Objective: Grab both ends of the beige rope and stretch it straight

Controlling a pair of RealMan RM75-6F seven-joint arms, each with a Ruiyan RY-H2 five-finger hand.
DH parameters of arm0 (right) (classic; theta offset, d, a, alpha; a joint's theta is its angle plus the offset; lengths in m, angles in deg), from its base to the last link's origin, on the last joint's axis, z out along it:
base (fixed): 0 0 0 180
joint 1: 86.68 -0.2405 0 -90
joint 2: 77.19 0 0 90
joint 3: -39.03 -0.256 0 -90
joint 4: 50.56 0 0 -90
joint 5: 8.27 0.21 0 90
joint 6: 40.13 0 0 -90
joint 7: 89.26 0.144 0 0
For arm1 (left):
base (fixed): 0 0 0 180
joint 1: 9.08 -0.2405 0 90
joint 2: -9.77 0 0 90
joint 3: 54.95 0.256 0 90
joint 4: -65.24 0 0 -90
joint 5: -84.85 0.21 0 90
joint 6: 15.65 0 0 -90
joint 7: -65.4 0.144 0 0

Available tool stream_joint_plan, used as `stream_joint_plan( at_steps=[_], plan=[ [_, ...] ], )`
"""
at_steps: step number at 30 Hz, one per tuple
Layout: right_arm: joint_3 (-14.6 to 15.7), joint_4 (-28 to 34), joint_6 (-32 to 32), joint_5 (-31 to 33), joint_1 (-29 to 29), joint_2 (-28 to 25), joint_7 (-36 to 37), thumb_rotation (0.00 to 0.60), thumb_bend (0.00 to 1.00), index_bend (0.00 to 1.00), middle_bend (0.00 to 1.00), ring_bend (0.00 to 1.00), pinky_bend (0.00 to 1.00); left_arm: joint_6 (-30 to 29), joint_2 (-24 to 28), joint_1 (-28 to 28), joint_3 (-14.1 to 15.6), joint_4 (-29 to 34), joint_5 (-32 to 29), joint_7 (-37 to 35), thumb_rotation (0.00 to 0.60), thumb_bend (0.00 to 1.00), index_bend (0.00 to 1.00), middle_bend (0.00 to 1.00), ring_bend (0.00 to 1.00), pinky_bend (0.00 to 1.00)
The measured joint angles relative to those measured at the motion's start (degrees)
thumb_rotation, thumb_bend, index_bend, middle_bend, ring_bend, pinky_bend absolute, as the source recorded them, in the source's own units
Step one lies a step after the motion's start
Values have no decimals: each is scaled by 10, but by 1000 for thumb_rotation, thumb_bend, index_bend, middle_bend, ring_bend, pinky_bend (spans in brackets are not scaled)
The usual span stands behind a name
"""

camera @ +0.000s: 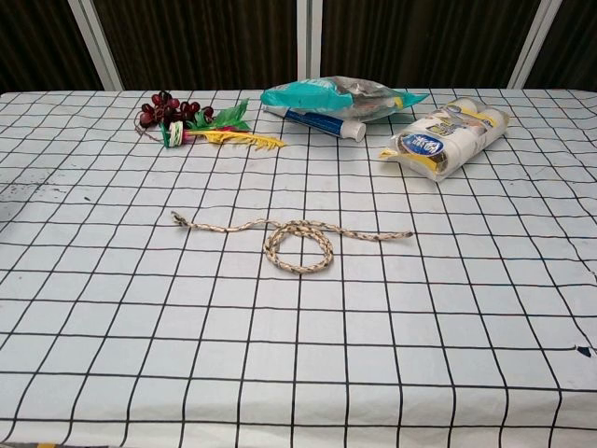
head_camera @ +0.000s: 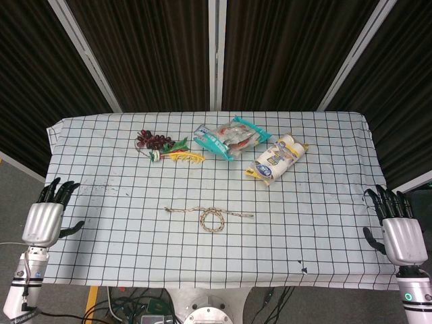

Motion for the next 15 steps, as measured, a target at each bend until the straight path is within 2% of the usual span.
stream_joint_plan(
  at_steps=[7, 10, 15],
  plan=[
    [-2, -4, -3, 2, 2, -3, 7, 600, 256, 0, 0, 0, 0, 16, 1, 2, 2, 8, 1, 5, 600, 113, 162, 128, 7, 136],
    [-3, -1, -1, 4, 1, -5, 6, 600, 256, 0, 0, 0, 0, 26, 4, 6, 3, 29, 5, 13, 600, 114, 207, 137, 7, 137],
    [-4, 6, 1, 0, -2, -8, 1, 600, 256, 0, 0, 0, 0, 56, 1, 26, 1, 70, 7, 46, 600, 113, 225, 143, 7, 141]
  ],
)
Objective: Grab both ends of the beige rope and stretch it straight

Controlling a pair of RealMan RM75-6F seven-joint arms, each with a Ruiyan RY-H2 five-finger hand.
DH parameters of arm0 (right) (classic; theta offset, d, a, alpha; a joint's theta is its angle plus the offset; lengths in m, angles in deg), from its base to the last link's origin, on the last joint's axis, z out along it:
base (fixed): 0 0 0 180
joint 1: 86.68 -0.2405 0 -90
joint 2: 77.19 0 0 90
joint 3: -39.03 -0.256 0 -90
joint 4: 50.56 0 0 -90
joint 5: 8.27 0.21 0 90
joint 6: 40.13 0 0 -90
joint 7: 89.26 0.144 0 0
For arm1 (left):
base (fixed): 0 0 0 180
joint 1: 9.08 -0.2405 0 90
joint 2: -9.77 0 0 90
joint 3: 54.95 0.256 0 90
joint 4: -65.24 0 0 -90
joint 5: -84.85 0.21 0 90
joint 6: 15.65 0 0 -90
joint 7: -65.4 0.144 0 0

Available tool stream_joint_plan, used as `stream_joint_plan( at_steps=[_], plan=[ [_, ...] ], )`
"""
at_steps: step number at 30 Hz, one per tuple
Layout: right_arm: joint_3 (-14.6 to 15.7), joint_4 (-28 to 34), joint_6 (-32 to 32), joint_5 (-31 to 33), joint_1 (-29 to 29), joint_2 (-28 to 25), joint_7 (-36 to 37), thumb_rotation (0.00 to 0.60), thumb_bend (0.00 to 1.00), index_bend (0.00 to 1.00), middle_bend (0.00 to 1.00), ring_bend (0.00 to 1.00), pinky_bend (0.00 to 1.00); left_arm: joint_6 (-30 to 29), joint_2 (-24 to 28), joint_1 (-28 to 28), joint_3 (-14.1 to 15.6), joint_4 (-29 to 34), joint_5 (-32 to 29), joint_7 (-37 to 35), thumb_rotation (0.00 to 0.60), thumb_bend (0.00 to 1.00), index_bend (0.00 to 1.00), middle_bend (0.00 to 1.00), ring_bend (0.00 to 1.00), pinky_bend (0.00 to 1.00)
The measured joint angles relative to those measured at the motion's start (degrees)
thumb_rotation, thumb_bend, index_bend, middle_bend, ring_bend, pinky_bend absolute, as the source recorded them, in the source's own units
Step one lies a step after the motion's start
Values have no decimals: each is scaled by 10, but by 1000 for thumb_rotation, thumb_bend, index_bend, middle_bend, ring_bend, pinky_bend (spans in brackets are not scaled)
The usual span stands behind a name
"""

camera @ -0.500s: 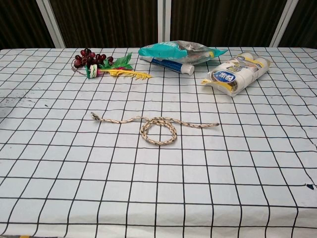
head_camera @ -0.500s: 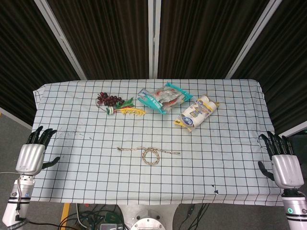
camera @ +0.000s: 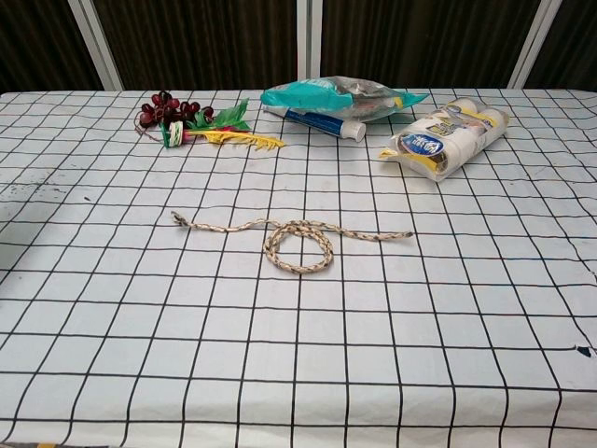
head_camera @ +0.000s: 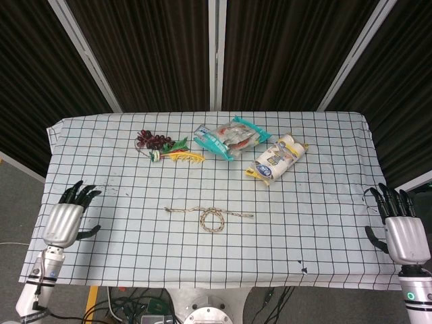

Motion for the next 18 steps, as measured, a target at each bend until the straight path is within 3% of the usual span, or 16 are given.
stream_joint_plan(
  at_steps=[6, 10, 18],
  plan=[
    [-2, -6, 5, 8, -1, 1, 4, 600, 257, 0, 0, 0, 0, 46, -41, 45, -15, 30, -4, 80, 600, 113, 263, 157, 10, 155],
    [-4, -11, 9, 11, -3, 1, 8, 600, 256, 0, 0, 0, 0, 78, -95, 80, -33, 30, -21, 131, 600, 114, 333, 199, 92, 263],
    [-6, -19, 13, 17, -4, -4, 21, 600, 256, 0, 0, 0, 0, 125, -212, 141, -70, -11, -114, 202, 600, 158, 356, 208, 92, 231]
  ],
)
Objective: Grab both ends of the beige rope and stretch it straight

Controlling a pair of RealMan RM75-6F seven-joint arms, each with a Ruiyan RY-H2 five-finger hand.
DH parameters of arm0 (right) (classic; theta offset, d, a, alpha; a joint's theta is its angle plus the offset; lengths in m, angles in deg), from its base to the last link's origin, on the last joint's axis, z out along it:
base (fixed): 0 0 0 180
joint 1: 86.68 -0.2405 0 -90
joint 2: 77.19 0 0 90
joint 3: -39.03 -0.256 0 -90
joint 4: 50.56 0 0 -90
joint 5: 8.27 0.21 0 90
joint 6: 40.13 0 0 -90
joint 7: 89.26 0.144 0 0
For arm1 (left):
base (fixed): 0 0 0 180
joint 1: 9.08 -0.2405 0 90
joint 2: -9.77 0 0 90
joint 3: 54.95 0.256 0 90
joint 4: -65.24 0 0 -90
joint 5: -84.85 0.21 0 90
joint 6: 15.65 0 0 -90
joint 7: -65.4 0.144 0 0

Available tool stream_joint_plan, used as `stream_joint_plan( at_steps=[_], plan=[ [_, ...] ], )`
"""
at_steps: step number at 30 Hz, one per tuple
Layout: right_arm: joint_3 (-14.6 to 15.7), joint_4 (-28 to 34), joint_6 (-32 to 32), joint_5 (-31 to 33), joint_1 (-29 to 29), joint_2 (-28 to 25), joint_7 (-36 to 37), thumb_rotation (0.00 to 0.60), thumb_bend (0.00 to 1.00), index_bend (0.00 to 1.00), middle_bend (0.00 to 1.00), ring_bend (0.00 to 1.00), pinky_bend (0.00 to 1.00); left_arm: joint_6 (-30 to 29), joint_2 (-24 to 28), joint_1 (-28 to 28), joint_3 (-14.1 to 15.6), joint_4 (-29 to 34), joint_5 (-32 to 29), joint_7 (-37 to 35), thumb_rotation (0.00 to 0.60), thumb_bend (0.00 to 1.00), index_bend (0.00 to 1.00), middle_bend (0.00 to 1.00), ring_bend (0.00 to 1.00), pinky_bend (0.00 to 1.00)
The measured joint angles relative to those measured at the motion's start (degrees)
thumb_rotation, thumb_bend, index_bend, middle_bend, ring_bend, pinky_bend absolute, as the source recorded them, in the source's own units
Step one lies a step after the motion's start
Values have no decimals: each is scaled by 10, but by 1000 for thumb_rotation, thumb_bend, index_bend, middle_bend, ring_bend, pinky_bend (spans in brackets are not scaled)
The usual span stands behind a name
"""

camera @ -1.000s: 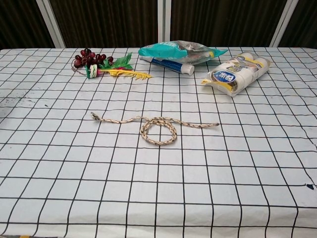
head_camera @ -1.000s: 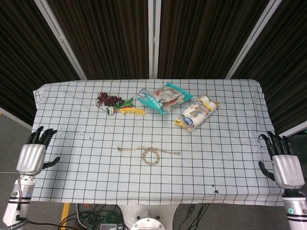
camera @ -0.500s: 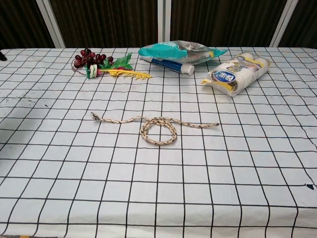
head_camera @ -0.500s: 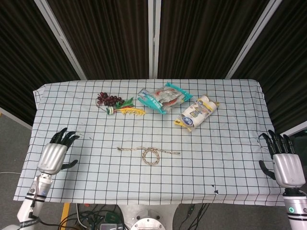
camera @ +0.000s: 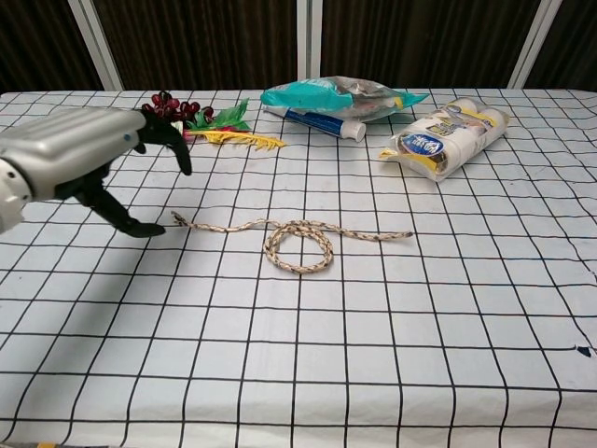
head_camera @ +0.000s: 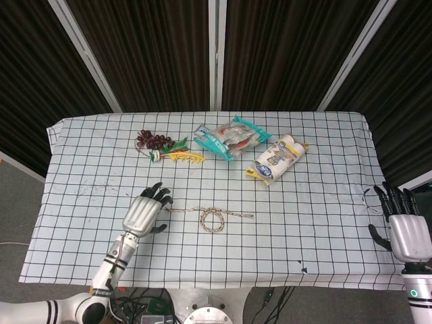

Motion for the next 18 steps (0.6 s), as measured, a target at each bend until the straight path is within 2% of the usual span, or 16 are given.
stream_joint_plan(
  at_steps=[8, 18],
  plan=[
    [-1, -8, 5, 4, -2, 0, 11, 600, 256, 0, 0, 0, 0, 22, -63, 48, -18, -73, -26, 27, 600, 236, 358, 208, 82, 223],
    [-2, -16, 8, 10, -1, -1, 18, 600, 256, 0, 0, 0, 0, 39, -104, 82, -21, -147, -67, 57, 600, 239, 373, 208, 57, 199]
  ],
)
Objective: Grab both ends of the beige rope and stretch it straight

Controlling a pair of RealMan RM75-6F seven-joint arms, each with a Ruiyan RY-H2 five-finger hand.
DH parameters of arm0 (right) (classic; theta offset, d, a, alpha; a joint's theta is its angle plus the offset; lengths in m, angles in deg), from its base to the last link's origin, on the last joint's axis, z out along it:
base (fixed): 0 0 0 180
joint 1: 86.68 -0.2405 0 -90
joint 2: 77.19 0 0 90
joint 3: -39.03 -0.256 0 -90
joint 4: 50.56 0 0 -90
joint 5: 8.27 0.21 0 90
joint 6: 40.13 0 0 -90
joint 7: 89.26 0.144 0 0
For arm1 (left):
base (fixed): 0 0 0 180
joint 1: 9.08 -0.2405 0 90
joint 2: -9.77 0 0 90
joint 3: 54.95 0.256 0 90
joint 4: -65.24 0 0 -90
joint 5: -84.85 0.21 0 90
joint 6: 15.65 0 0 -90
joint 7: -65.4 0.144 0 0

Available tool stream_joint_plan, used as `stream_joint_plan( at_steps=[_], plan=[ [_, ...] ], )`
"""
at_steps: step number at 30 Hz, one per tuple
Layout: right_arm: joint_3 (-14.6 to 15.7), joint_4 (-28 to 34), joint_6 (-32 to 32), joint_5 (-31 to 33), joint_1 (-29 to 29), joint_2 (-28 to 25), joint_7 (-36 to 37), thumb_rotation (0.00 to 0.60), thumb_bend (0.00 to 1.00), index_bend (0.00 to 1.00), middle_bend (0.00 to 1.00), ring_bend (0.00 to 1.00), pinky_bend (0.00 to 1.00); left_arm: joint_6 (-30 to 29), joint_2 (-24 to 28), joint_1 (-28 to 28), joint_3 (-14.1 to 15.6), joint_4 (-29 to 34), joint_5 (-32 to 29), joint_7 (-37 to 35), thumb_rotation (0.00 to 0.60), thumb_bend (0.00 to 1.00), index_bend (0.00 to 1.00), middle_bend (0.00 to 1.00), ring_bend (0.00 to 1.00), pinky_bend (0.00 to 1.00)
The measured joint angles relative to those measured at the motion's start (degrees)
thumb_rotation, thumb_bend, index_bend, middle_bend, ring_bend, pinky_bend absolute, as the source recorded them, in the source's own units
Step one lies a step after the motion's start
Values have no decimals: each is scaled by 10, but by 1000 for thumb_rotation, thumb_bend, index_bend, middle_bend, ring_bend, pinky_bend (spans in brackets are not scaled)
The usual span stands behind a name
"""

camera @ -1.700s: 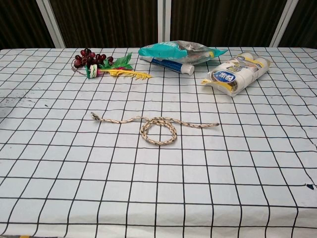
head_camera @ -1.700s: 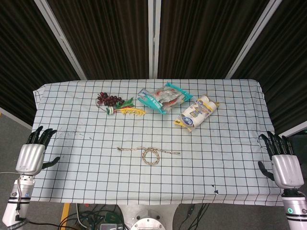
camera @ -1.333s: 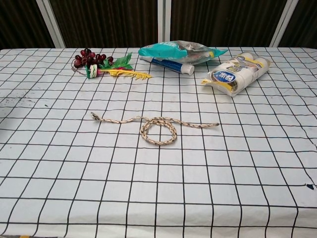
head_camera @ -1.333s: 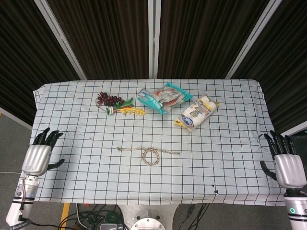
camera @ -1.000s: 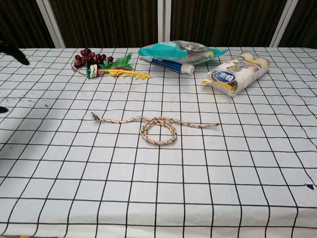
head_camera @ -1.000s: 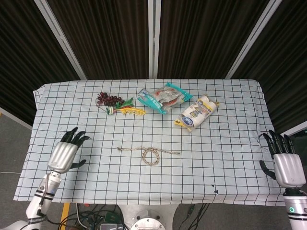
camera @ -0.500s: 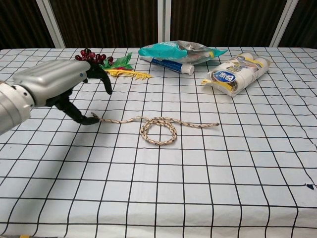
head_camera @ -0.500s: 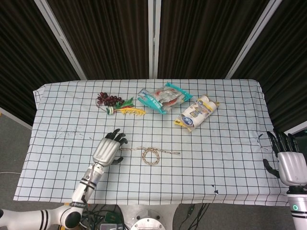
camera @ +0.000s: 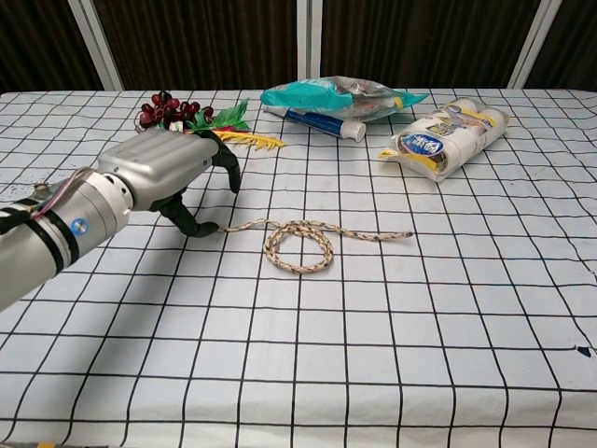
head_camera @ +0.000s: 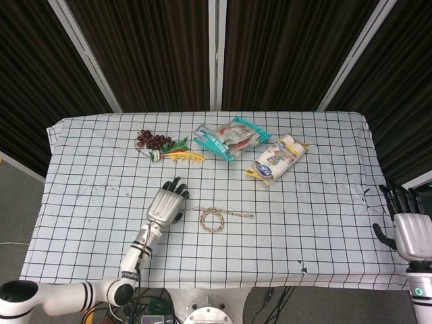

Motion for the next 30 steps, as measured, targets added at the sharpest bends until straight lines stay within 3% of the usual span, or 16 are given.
stream_joint_plan(
  at_steps=[30],
  plan=[
    [-1, -9, 4, 8, 0, 9, -2, 600, 258, 0, 0, 0, 0, -11, 8, 7, 27, -5, -62, 20, 600, 351, 486, 250, 57, 193]
  ],
)
